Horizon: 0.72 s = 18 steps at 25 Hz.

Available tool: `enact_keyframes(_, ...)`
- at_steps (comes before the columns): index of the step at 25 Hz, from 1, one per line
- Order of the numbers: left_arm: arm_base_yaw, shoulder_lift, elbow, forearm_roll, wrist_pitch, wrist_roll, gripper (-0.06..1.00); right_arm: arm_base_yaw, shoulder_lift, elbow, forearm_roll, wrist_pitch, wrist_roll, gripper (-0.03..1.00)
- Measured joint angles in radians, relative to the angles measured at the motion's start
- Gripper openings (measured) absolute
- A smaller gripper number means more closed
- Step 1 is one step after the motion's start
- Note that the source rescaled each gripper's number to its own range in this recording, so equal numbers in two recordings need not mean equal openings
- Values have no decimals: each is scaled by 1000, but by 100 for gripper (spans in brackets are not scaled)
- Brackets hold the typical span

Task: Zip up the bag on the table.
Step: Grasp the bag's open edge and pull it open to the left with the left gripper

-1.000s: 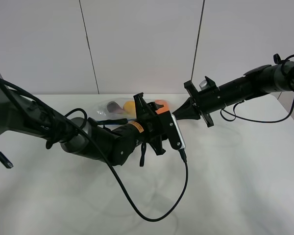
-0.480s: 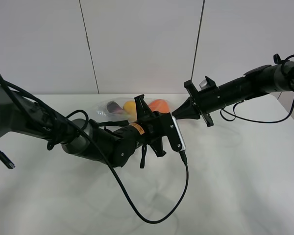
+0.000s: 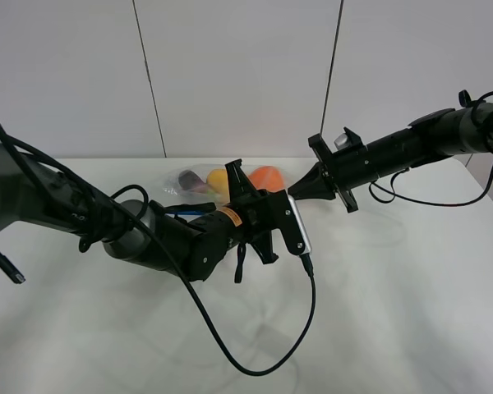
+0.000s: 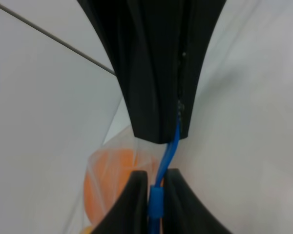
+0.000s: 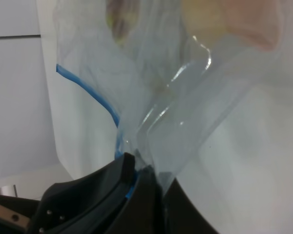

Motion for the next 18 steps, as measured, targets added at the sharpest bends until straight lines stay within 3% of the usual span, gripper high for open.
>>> enact_keyframes(7, 21, 0, 19, 10, -43, 70, 0, 0, 0, -2, 14, -3, 2, 0)
enact_keyframes(18, 162, 0, 139, 39, -220, 94, 0, 10, 0, -3, 25, -10, 3, 0)
